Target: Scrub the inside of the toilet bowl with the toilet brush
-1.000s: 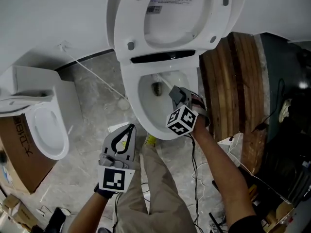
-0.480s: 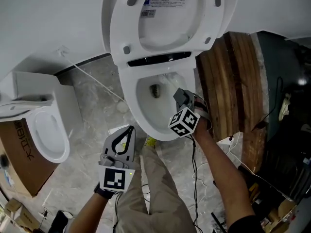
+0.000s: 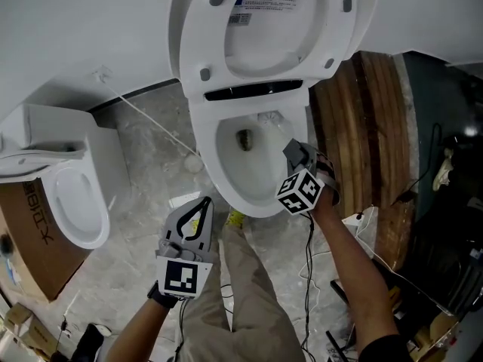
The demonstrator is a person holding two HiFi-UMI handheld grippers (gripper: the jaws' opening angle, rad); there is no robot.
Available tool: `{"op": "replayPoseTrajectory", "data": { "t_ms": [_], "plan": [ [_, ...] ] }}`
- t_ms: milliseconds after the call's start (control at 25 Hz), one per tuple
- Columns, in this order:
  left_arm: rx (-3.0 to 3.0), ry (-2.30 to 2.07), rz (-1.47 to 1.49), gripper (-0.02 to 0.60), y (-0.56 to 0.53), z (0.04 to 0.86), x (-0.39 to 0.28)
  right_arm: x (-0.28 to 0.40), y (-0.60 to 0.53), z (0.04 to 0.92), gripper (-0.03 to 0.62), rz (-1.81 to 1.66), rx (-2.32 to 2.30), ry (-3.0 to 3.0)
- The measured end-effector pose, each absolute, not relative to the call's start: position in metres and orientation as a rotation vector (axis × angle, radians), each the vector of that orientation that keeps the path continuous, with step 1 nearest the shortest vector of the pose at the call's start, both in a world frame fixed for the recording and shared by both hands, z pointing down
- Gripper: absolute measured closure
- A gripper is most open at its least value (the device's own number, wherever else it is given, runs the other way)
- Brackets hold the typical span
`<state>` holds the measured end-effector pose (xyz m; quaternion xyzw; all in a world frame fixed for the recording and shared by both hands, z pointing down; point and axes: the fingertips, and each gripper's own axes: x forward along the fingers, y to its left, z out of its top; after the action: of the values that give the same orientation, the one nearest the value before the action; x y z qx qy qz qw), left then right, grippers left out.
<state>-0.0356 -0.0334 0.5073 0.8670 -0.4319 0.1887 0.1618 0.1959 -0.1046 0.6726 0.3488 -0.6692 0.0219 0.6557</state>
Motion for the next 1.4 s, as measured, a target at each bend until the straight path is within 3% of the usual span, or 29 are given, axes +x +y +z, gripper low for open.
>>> {"op": "replayPoseTrajectory", "data": {
  "t_ms": [1400],
  "plan": [
    [2.484,-1.208,0.554,0.571,-0.018,0.503,-0.029,0.242,-0.026,0.655,0.442,0.194,0.801,-1.440]
  ]
}}
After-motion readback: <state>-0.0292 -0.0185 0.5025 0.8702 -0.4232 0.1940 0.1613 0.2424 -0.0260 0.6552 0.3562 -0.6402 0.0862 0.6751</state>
